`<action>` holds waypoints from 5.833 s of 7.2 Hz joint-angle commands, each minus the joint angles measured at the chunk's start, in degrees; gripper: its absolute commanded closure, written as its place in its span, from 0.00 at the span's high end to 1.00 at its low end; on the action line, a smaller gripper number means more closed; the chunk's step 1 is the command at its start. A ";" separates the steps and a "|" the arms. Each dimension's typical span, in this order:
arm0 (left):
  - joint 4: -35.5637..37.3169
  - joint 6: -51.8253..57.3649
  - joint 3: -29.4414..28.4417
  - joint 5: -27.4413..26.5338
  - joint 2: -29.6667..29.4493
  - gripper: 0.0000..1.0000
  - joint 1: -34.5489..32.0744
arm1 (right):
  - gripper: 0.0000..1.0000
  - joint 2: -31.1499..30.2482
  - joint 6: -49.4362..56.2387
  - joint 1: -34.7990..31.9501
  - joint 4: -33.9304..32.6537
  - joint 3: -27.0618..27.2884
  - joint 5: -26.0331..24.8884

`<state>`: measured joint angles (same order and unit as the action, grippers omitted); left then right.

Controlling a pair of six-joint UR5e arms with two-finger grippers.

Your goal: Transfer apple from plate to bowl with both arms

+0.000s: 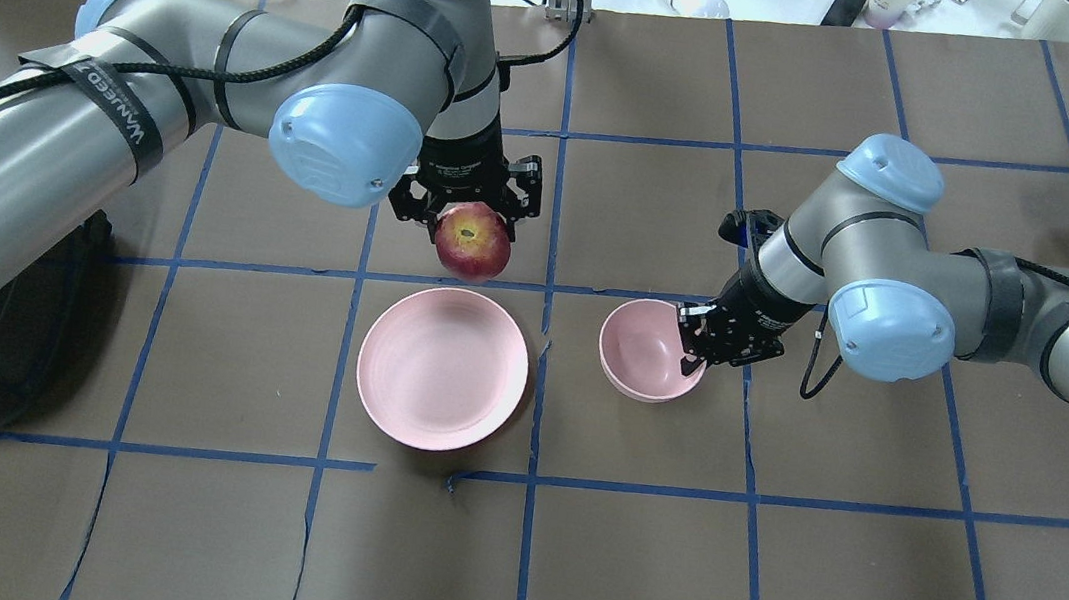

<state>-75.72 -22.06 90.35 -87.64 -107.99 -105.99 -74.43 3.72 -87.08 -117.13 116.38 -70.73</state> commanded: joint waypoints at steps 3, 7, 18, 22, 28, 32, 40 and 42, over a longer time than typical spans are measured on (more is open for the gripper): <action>0.66 -3.52 0.00 0.80 -0.55 0.12 -0.18 | 1.00 0.60 -1.59 0.07 -0.29 -0.45 -3.01; 3.73 -13.93 -1.50 0.63 -3.62 0.12 -6.66 | 1.00 -5.18 -4.60 0.94 7.58 -10.08 -9.50; 15.43 -33.86 -1.23 3.71 -11.20 1.00 -17.67 | 1.00 -13.37 -4.42 3.59 23.00 -23.65 -19.89; 5.27 -19.38 -2.02 3.79 0.64 1.00 -14.25 | 1.00 -15.65 -4.42 2.80 23.09 -23.57 -19.27; -13.58 -1.83 -2.11 3.18 17.10 1.00 -6.20 | 1.00 -14.96 -3.37 -3.98 22.30 -23.74 -19.45; -13.76 29.14 -2.02 -2.19 20.63 1.00 14.81 | 1.00 -15.57 -3.98 -3.97 22.22 -23.92 -20.15; -13.58 28.66 -1.67 -1.66 20.72 1.00 15.03 | 1.00 -15.75 -3.98 -3.89 21.95 -23.92 -20.15; -13.58 28.65 -1.67 -1.92 20.72 1.00 14.94 | 1.00 -16.01 -3.98 -3.97 22.13 -24.00 -20.15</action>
<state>-89.30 6.66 88.68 -89.39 -87.27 -90.98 -90.25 -0.26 -90.98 -95.02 92.44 -90.96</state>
